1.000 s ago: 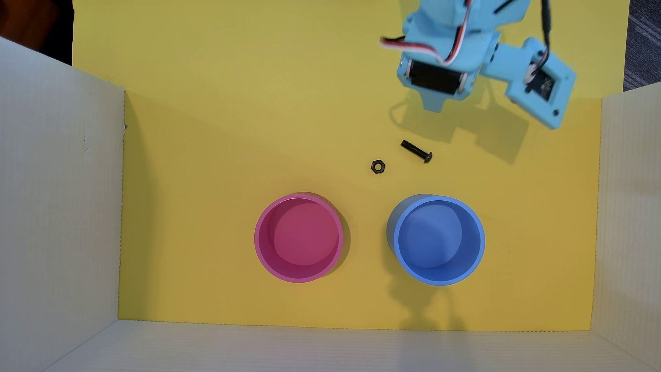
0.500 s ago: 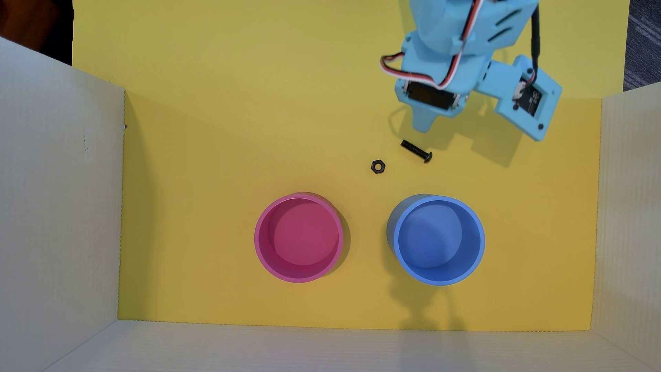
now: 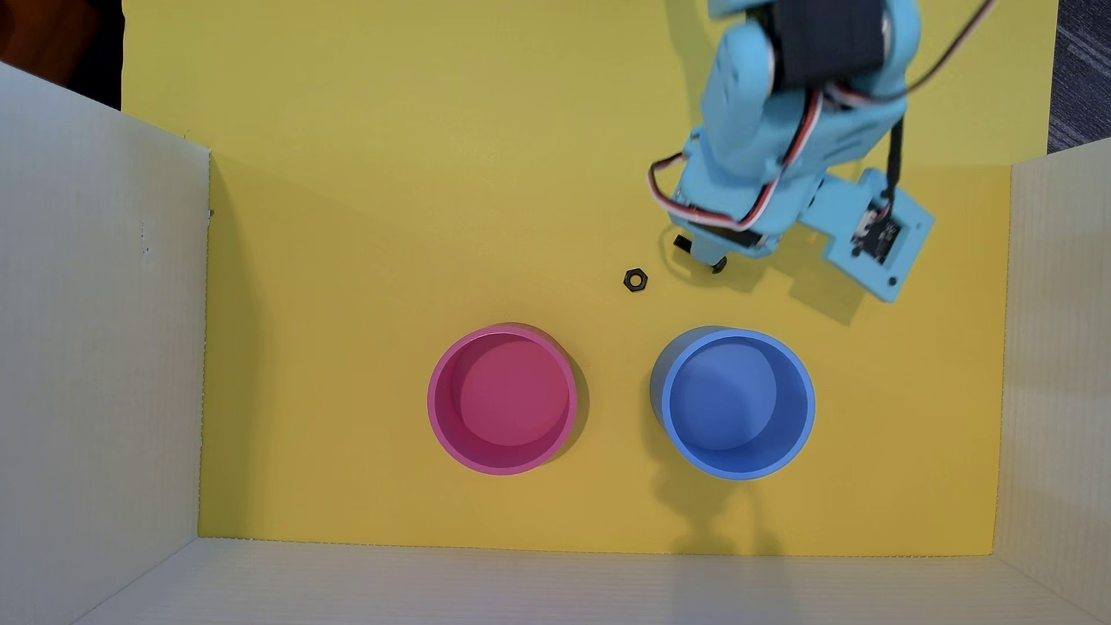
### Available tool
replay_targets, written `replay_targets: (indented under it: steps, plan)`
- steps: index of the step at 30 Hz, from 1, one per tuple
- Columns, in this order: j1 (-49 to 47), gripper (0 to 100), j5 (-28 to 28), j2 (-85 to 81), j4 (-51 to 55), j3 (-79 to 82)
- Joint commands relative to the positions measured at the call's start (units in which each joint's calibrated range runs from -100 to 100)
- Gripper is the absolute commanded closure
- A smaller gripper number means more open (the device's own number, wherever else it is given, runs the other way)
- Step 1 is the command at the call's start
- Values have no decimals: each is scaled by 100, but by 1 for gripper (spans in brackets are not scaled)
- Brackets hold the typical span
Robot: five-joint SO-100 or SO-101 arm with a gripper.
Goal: Pick up the bolt and place it in the pink box
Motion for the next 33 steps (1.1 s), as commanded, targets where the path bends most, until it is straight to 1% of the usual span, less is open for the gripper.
replay_targets:
  steps: [1,9,19,33]
  plan:
    - [42,87,-27,276,-67,-417]
    - [50,87,-27,747,-76,-770]
    - [50,87,-27,1437,-539,-861]
    - [57,87,-27,1824,-539,-861]
